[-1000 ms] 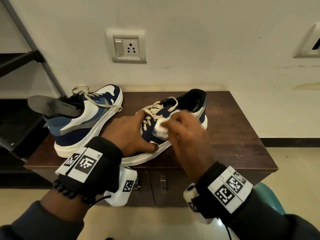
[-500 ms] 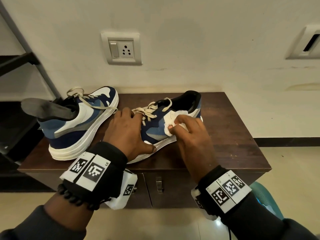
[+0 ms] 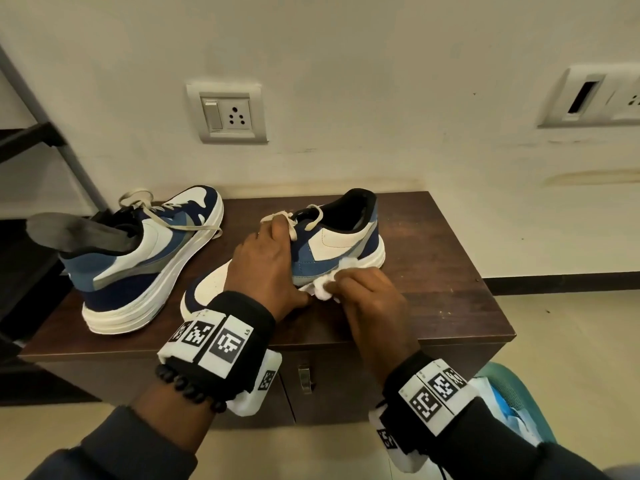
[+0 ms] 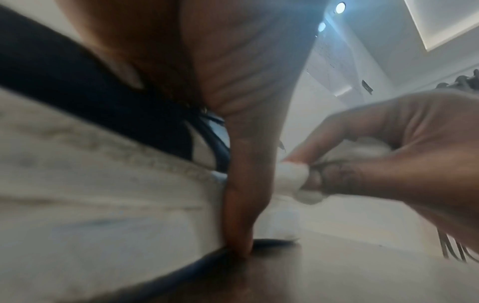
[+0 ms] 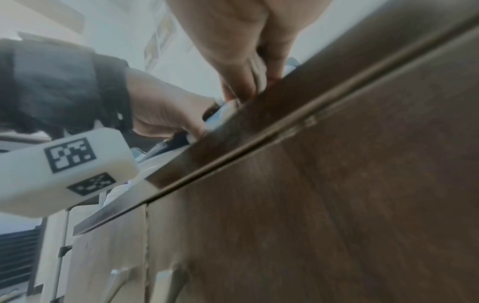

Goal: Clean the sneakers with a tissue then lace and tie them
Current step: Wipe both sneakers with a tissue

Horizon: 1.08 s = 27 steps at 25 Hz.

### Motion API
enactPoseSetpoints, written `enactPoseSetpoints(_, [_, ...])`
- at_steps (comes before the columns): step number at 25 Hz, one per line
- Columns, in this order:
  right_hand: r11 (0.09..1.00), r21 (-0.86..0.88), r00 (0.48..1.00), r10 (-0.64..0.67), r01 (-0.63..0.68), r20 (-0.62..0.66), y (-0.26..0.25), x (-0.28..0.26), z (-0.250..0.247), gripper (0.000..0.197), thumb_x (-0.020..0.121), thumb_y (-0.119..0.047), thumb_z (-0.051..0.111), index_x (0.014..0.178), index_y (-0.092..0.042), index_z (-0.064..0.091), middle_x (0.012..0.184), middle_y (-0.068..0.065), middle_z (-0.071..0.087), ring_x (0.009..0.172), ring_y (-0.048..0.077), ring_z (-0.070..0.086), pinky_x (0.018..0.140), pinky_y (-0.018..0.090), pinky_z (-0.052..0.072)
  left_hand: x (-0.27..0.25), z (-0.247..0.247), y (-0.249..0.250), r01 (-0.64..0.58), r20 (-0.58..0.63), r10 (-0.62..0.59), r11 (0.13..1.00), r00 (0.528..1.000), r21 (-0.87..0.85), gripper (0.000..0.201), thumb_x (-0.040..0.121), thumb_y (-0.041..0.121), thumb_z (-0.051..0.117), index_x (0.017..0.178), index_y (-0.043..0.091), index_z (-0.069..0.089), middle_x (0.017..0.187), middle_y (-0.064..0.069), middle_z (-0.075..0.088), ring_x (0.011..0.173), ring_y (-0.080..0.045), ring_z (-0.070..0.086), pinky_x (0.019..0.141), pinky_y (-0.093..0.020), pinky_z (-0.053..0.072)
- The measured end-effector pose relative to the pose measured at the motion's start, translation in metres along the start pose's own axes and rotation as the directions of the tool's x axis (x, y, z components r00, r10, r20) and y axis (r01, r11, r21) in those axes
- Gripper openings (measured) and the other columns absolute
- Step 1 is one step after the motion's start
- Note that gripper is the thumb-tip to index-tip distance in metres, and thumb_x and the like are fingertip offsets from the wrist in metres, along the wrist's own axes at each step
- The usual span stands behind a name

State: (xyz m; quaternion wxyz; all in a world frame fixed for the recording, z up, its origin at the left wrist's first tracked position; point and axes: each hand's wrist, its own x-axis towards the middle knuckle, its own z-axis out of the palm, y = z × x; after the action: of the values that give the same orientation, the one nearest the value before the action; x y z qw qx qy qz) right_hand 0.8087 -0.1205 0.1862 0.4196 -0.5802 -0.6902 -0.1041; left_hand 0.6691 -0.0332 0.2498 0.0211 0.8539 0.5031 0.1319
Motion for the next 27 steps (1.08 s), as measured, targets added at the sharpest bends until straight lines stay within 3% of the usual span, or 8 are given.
enactPoseSetpoints(2, [0.999,-0.003,0.999,-0.037,0.037,-0.032,-0.002,0.004,-0.002,0.015,0.083,-0.013,0.064,0.097,-0.008,0.069,0.100,0.007,0.064,0.093,0.017,0.057,0.078,0.022,0.048,0.000,-0.005,-0.005,-0.003,0.031,0.005,0.999,1.000,-0.046,0.106,0.052,0.045,0.088,0.133,0.013,0.028,0.126,-0.007,0.052,0.110,-0.026,0.055,0.089,-0.034,0.044])
enactPoseSetpoints(5, [0.989,-0.132,0.988,-0.043,0.063,0.152,-0.006,0.001,0.012,0.018,0.071,-0.005,0.078,0.085,-0.010,0.068,0.089,0.005,0.060,0.081,0.019,0.057,0.059,0.025,0.051,0.001,-0.009,-0.008,-0.027,0.035,0.028,0.999,0.999,-0.038,0.096,0.051,0.046,0.089,0.123,0.016,0.032,0.121,-0.005,0.056,0.103,-0.024,0.059,0.079,-0.029,0.044])
enactPoseSetpoints(7, [0.989,-0.142,0.981,-0.019,0.047,0.193,-0.006,0.004,0.011,0.021,0.066,-0.002,0.081,0.081,-0.011,0.069,0.084,0.004,0.061,0.077,0.019,0.058,0.055,0.026,0.050,0.000,-0.010,-0.010,-0.031,0.038,0.032,0.999,0.999,-0.031,0.093,0.051,0.047,0.088,0.120,0.018,0.032,0.120,-0.004,0.056,0.102,-0.023,0.059,0.077,-0.027,0.043])
enactPoseSetpoints(12, [0.992,-0.034,0.988,-0.120,0.118,-0.094,-0.008,0.021,-0.018,0.011,0.083,-0.011,0.065,0.092,-0.005,0.069,0.098,0.009,0.064,0.091,0.018,0.057,0.075,0.024,0.049,-0.001,-0.013,-0.017,-0.040,0.078,0.043,0.998,0.996,-0.041,0.100,0.053,0.044,0.089,0.128,0.019,0.027,0.122,-0.004,0.056,0.106,-0.024,0.057,0.080,-0.027,0.042])
enactPoseSetpoints(17, [0.990,-0.116,0.982,-0.063,0.084,0.177,0.002,-0.008,0.004,0.023,0.071,-0.006,0.078,0.092,-0.009,0.070,0.094,0.006,0.063,0.085,0.021,0.060,0.062,0.033,0.056,-0.005,-0.014,-0.016,-0.037,0.078,0.041,0.998,0.996,-0.052,0.098,0.053,0.042,0.089,0.126,0.017,0.029,0.122,-0.004,0.056,0.107,-0.026,0.056,0.081,-0.029,0.041])
enactPoseSetpoints(20, [0.999,-0.019,0.999,-0.042,0.042,-0.029,-0.002,0.006,-0.007,0.017,0.081,-0.008,0.068,0.098,-0.007,0.068,0.097,0.009,0.063,0.090,0.019,0.058,0.073,0.029,0.052,-0.004,-0.013,-0.017,-0.037,0.079,0.041,0.998,0.996,-0.055,0.097,0.054,0.042,0.088,0.127,0.017,0.029,0.122,-0.004,0.056,0.106,-0.025,0.056,0.078,-0.027,0.039])
enactPoseSetpoints(22, [0.997,-0.063,0.993,-0.049,0.043,-0.110,-0.005,0.018,-0.008,0.020,0.085,-0.010,0.060,0.104,-0.007,0.065,0.099,0.010,0.062,0.092,0.020,0.056,0.074,0.025,0.049,-0.005,-0.013,-0.017,-0.036,0.076,0.040,0.998,0.996,-0.052,0.099,0.054,0.042,0.088,0.129,0.017,0.028,0.122,-0.004,0.056,0.106,-0.024,0.057,0.079,-0.026,0.040])
enactPoseSetpoints(27, [0.988,-0.143,0.998,-0.055,0.060,0.043,0.011,0.011,0.001,0.023,0.079,-0.009,0.068,0.101,-0.005,0.068,0.098,0.012,0.065,0.089,0.024,0.061,0.071,0.029,0.053,-0.005,-0.014,-0.017,-0.031,0.071,0.036,0.997,0.997,-0.064,0.097,0.054,0.042,0.088,0.127,0.017,0.030,0.123,-0.003,0.056,0.106,-0.025,0.056,0.079,-0.029,0.040])
